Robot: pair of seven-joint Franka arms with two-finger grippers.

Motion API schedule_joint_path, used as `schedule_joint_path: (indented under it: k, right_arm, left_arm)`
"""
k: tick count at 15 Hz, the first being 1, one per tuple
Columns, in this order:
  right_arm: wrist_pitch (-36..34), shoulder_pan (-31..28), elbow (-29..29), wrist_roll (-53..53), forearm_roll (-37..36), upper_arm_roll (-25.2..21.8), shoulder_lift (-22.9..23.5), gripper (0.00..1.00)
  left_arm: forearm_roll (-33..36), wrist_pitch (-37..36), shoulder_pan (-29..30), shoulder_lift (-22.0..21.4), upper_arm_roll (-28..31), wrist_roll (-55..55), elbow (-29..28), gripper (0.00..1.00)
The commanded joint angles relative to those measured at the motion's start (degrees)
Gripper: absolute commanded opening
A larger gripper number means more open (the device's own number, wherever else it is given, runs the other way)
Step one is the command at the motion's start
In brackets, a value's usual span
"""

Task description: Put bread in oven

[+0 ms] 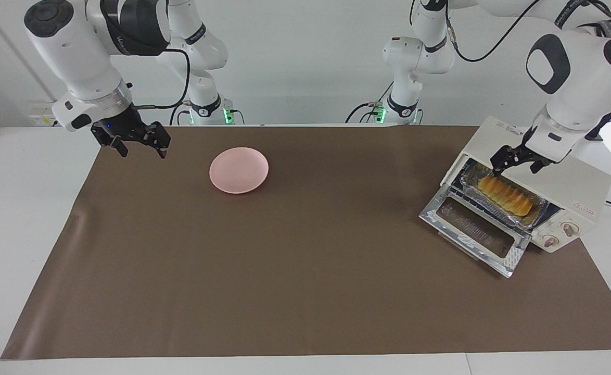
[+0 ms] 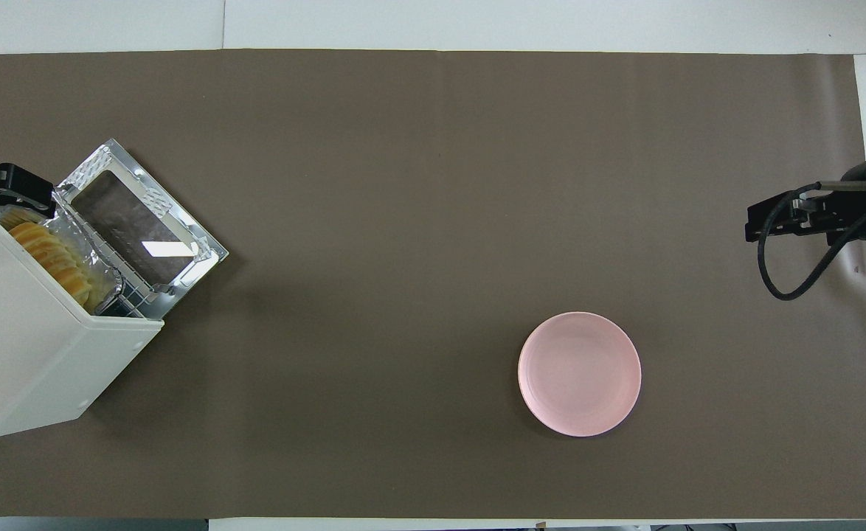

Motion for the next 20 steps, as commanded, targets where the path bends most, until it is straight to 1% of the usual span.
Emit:
schedule_joint_path:
  k: [1,3,4,5,7,9,11,12,13,16,18,20]
  right_arm:
    - [0.1,-0.8,-1.4,-1.5,-0.9,0.6,-1.2,1.00]
    - [0.1,-0.8,-1.4,-1.5,-0.9,0.6,-1.2,1.00]
    - [0.1,-0.8,-1.4,-1.5,-0.9,0.6,-1.2,1.00]
    - [0.1,-0.8,-1.4,-1.5,-0.9,0.6,-1.2,1.00]
    - [0.1,-0.8,-1.4,-1.5,-0.9,0.6,-1.2,1.00]
    - [0.1,-0.8,-1.4,-1.5,-0.9,0.6,-1.2,1.00]
    - [0.1,-0.8,-1.4,-1.5,-0.9,0.6,-1.2,1.00]
    - [0.1,-0.8,-1.4,-1.5,-0.9,0.6,-1.2,1.00]
    - [0.1,-0.8,-1.4,-1.5,-0.9,0.6,-1.2,1.00]
    - [0.1,-0.8,-1.4,-1.5,-0.9,0.6,-1.2,1.00]
    - [0.1,-0.8,-1.4,-1.5,-0.9,0.6,-1.2,1.00]
    - [0.1,-0.8,-1.4,-1.5,-0.9,0.6,-1.2,1.00]
  left_arm:
    - [0.5,-2.7,-0.7,-5.4,0.1,1.5,-3.9,1.00]
    - [0.5,-4.7,0.4,-6.5,-0.1,2.2,-3.9,1.00]
    - [0.5,-7.4,2.4,-7.6,-1.3,2.4,-3.9,1.00]
    - [0.5,-8.3,3.4,-8.0,-2.9,2.6,-4.0,1.00]
    - [0.5,-7.8,4.5,-10.1,-4.2,2.6,-6.3,1.00]
    - [0.5,-7.2,8.2,-12.1,-7.7,2.7,-8.3,1.00]
    - [0.5,-6.2,13.6,-12.1,-14.9,2.6,-8.8,1.00]
    - [0.5,-5.0,15.4,-12.0,-16.9,2.7,-8.8,1.00]
    - [0.5,-3.4,16.0,-11.5,-18.0,2.4,-8.4,1.00]
    - [0.5,-3.0,15.6,-11.0,-18.3,2.3,-7.7,1.00]
    - [0.5,-2.8,16.3,-10.4,-20.8,2.2,-6.7,1.00]
    - [1.0,-2.3,16.2,-10.2,-22.4,2.0,-6.9,1.00]
